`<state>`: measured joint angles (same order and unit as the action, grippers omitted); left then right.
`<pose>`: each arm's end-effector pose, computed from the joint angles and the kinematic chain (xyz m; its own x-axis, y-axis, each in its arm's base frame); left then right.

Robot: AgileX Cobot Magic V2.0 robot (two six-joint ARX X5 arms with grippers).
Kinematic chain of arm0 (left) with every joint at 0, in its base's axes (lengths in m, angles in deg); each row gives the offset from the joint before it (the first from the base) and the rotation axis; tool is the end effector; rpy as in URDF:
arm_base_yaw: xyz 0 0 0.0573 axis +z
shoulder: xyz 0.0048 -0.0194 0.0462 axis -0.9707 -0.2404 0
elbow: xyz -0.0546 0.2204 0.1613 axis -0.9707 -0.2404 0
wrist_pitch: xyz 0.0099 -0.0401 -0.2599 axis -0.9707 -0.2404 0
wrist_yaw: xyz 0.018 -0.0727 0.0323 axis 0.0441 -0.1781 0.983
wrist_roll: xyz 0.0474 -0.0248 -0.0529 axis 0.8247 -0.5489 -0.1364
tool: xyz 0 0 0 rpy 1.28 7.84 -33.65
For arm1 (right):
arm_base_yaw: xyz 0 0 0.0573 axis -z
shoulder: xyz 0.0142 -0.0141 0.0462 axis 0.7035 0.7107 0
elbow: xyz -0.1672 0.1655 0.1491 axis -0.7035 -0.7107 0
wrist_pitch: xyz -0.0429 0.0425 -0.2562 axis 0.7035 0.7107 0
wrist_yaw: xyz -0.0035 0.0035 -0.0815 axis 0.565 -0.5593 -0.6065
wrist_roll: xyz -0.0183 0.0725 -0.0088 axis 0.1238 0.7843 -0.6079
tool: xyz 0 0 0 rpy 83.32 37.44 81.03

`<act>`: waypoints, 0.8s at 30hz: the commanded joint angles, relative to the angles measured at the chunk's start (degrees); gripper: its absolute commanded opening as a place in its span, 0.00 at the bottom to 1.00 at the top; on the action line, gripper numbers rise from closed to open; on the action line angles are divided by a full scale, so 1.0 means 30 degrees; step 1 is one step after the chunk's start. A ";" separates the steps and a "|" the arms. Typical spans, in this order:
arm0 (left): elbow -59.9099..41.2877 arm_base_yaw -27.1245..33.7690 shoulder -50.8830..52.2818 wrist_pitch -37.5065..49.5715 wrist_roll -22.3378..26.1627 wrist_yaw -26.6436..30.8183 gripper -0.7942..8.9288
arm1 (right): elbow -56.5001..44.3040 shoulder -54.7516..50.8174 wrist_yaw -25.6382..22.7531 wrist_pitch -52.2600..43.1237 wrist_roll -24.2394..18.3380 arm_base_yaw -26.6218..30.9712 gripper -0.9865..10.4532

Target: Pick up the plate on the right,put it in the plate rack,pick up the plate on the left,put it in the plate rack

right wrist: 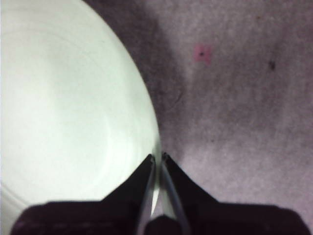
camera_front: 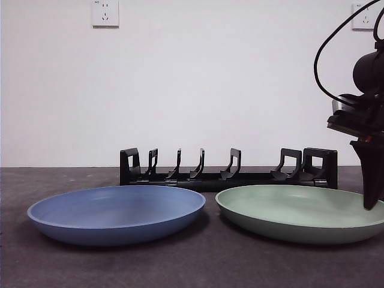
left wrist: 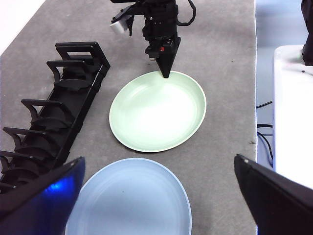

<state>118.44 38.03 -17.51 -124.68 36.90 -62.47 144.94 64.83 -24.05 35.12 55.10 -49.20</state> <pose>0.1457 -0.1409 0.3457 0.3930 -0.7528 -0.5281 0.9189 0.2994 0.2569 0.3113 0.0411 0.1521 0.1058 0.2861 -0.9523 -0.1359 0.9529 0.2711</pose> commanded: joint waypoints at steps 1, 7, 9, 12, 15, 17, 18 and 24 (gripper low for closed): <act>0.0007 -0.0138 -0.0029 0.0153 0.0233 -0.0073 0.73 | -0.0022 0.0138 -0.0153 -0.0044 -0.0087 -0.0022 0.08; 0.0007 -0.0576 -0.0029 0.0131 0.0772 -0.0044 0.73 | 0.0386 -0.0801 0.1100 0.0612 -0.0153 0.0022 0.08; 0.0007 -0.0801 -0.0029 0.0146 0.1137 0.0131 0.73 | 0.0889 -0.1457 0.1763 0.1107 -0.0182 0.0022 0.08; 0.0007 -0.1275 -0.0087 0.0146 0.2047 0.0976 0.73 | 0.1953 -0.2594 0.2616 0.1996 -0.0240 0.0015 0.08; 0.0007 -0.1836 -0.0160 0.0168 0.3235 0.2193 0.73 | 0.3271 -0.3621 0.3381 0.3191 -0.0430 -0.0007 0.08; 0.0007 -0.2339 -0.0262 0.0277 0.4087 0.3126 0.73 | 0.4240 -0.4146 0.3519 0.4204 -0.0590 -0.0022 0.08; 0.0007 -0.2557 -0.0357 0.0430 0.4466 0.3570 0.73 | 0.4641 -0.4291 0.3519 0.4605 -0.0634 -0.0022 0.08; 0.0007 -0.4218 -0.1202 0.1778 0.7213 0.6273 0.73 | 0.6572 -0.4663 0.4488 0.6812 -0.0845 -0.0488 0.08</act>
<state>118.44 26.09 -20.70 -119.94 54.37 -44.52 164.26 51.00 -11.70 55.33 53.42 -50.10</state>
